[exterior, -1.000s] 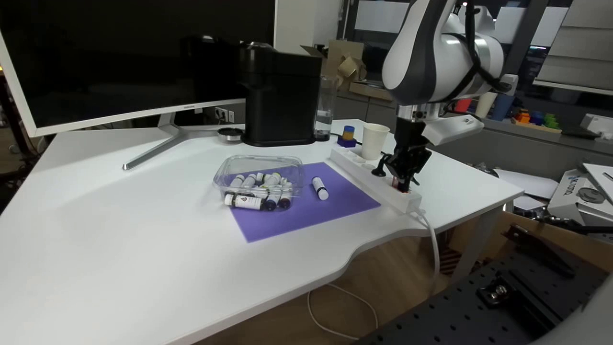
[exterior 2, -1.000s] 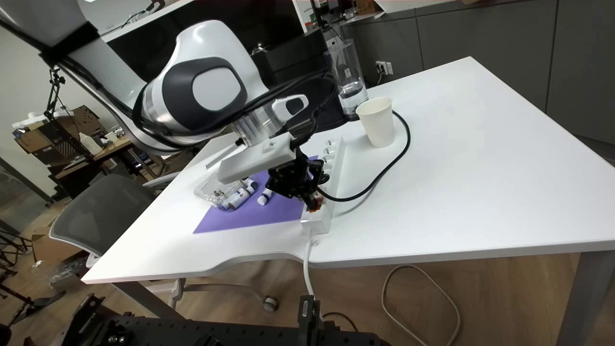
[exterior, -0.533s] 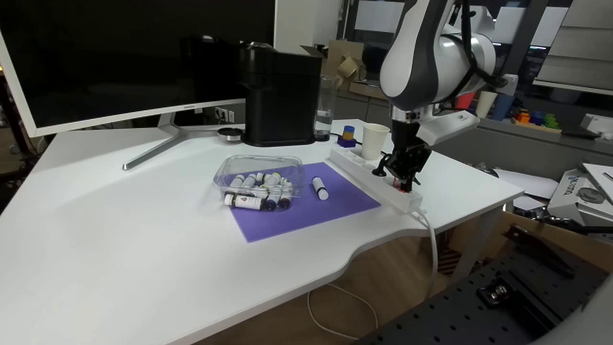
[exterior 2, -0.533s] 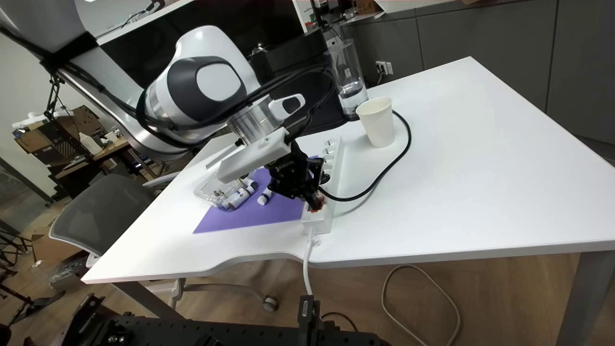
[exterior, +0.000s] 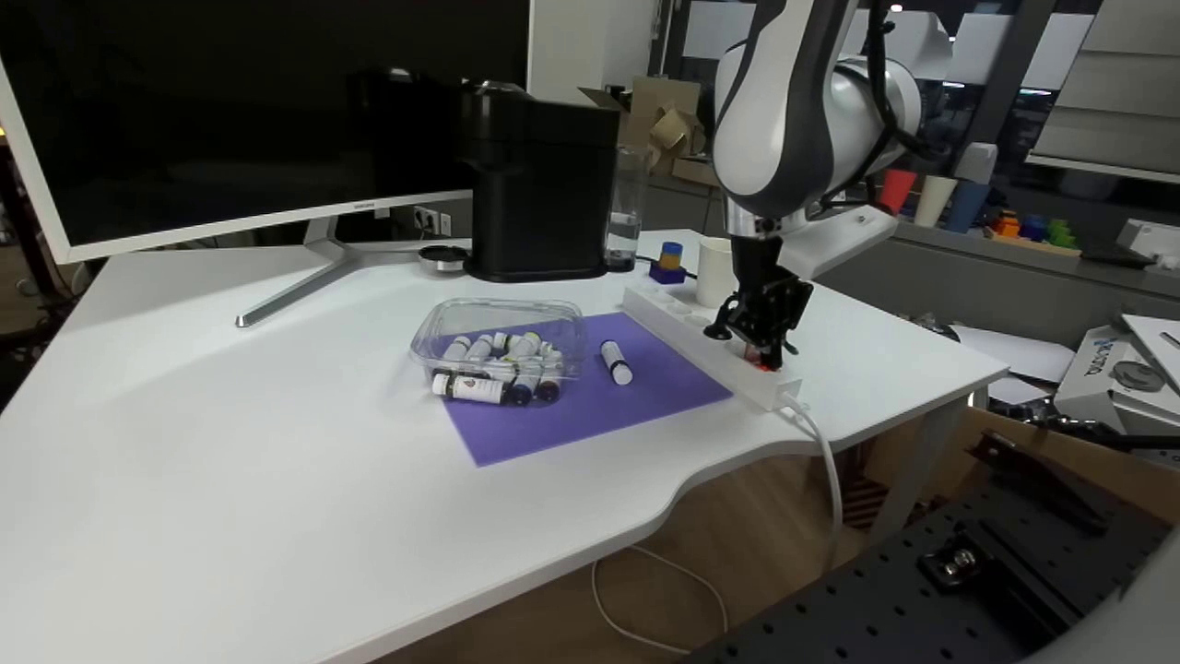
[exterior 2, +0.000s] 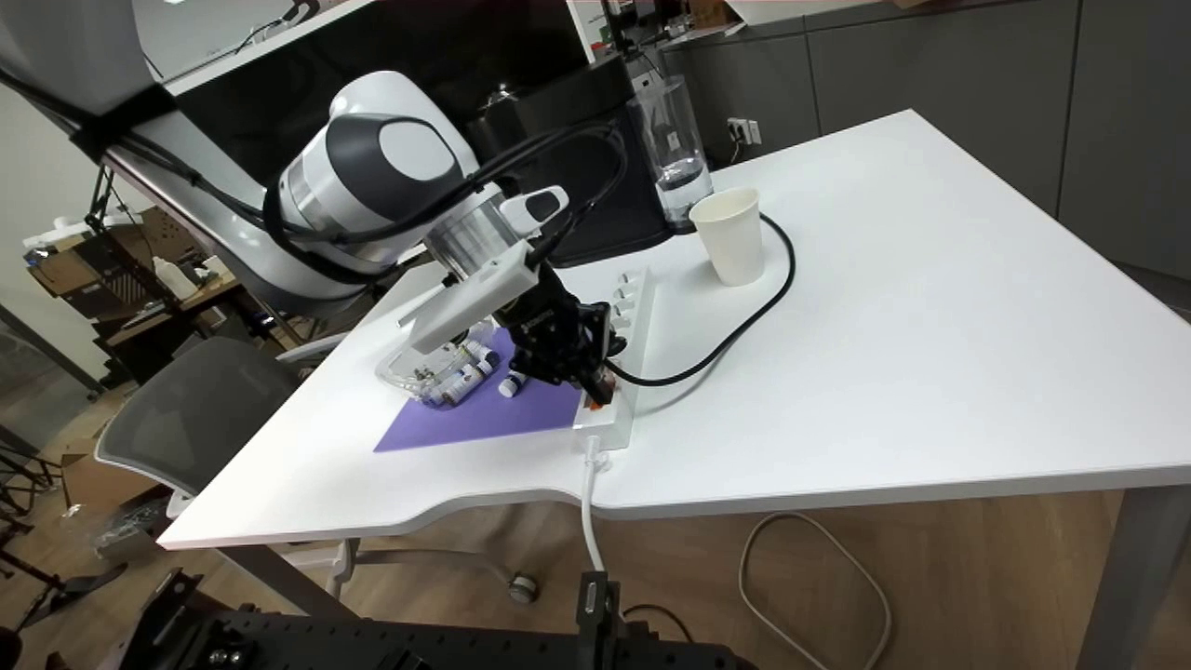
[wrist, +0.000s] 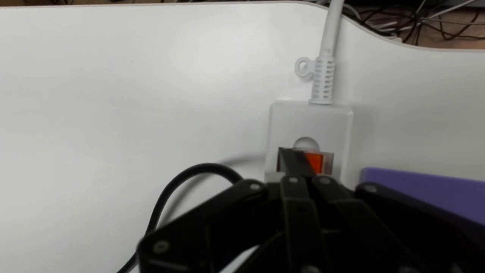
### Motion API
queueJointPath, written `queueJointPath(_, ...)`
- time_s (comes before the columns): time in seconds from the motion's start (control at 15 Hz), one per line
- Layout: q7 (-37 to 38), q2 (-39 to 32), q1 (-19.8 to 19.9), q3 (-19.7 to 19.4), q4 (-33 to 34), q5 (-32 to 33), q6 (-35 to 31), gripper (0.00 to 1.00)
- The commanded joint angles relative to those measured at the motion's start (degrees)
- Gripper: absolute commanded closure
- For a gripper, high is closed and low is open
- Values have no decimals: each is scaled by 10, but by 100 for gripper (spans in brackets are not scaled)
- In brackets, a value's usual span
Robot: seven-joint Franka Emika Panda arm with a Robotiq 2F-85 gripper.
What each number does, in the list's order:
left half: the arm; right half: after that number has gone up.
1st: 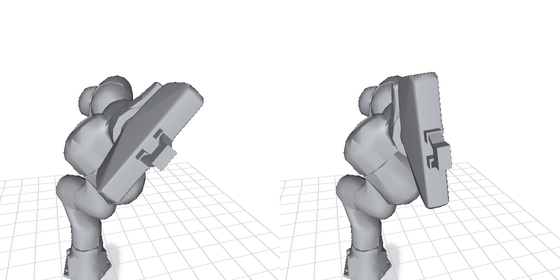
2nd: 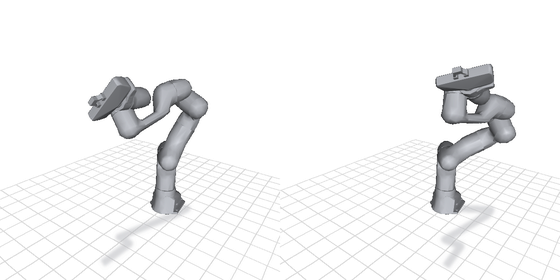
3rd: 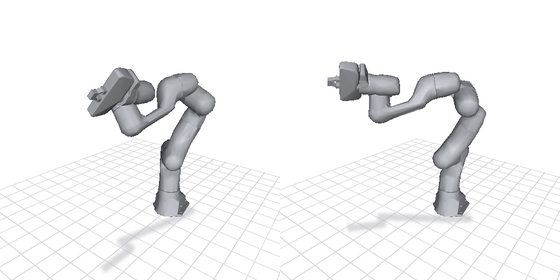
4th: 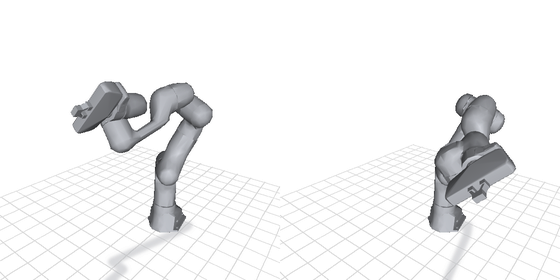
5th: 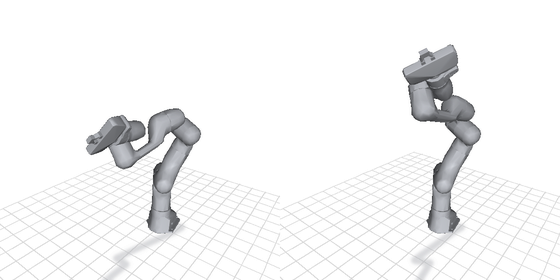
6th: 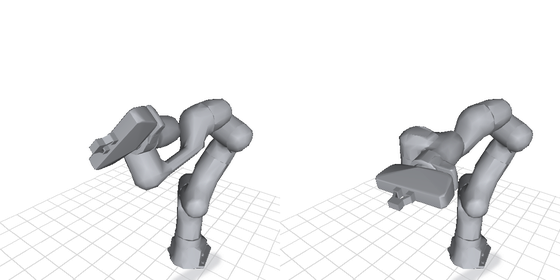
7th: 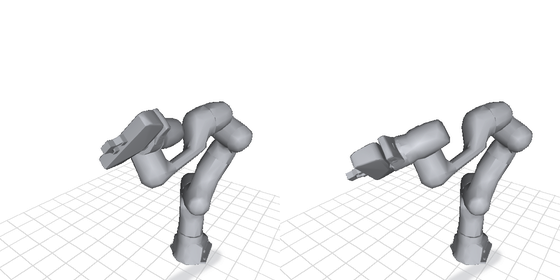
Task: Press the power switch on the extension cord
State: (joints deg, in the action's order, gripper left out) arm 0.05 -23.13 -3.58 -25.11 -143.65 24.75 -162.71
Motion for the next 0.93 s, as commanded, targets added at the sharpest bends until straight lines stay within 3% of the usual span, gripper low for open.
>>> queueJointPath(0.0, -12, 6, 39, 61, -24, -31, -21, 100)
queueJointPath(0.47, -64, 47, 113, 142, -56, -140, -28, 100)
queueJointPath(0.87, -87, 66, 128, 159, -66, -169, -38, 100)
